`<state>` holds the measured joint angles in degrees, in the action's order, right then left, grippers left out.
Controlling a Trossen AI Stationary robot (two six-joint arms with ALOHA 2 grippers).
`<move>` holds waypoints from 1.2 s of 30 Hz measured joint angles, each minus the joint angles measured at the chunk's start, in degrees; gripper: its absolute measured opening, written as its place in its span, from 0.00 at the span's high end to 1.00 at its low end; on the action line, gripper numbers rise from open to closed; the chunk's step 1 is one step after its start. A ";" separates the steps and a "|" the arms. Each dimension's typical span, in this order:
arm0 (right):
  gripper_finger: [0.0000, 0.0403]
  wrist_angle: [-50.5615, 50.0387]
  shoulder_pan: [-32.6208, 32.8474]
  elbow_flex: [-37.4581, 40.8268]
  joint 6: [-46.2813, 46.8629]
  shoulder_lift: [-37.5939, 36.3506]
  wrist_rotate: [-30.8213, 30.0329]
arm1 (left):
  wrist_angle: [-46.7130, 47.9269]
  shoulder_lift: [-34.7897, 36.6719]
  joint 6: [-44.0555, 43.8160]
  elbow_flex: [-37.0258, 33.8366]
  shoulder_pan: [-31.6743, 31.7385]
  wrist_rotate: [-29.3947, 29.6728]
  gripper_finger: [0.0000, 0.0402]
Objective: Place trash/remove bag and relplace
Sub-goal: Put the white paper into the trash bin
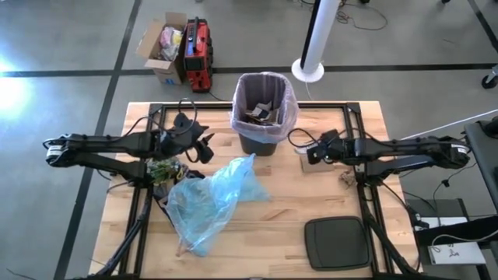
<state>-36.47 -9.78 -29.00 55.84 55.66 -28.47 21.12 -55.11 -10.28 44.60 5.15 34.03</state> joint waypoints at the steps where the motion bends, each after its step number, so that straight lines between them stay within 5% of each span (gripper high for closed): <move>1: 0.11 -0.02 0.00 1.11 3.53 0.00 0.24 | -0.11 -0.03 -0.69 -0.27 0.00 -0.03 0.66; 5: 0.09 1.91 0.00 4.33 11.96 0.00 -1.27 | -1.02 -0.35 -1.45 -0.51 -0.07 -0.07 0.66; 12: 0.09 7.05 -2.74 6.04 11.06 3.12 -4.01 | -4.27 -0.72 -2.08 -0.51 -0.11 -0.17 0.66; 27: 0.11 25.67 -7.13 5.79 4.81 27.27 -6.10 | -4.57 -0.79 -5.53 -0.51 -0.91 -1.76 0.66; 31: 0.22 27.20 -6.35 5.51 4.11 30.80 -7.34 | -4.59 -0.80 -6.27 -0.51 -1.03 -1.78 0.66; 36: 0.49 27.31 -6.12 5.50 1.41 30.49 -6.37 | -4.63 -1.03 -7.00 -0.51 -1.03 -1.76 0.66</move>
<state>-9.16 -15.90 -23.50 57.26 86.15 -34.85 16.49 -56.15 -17.28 44.10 4.12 32.27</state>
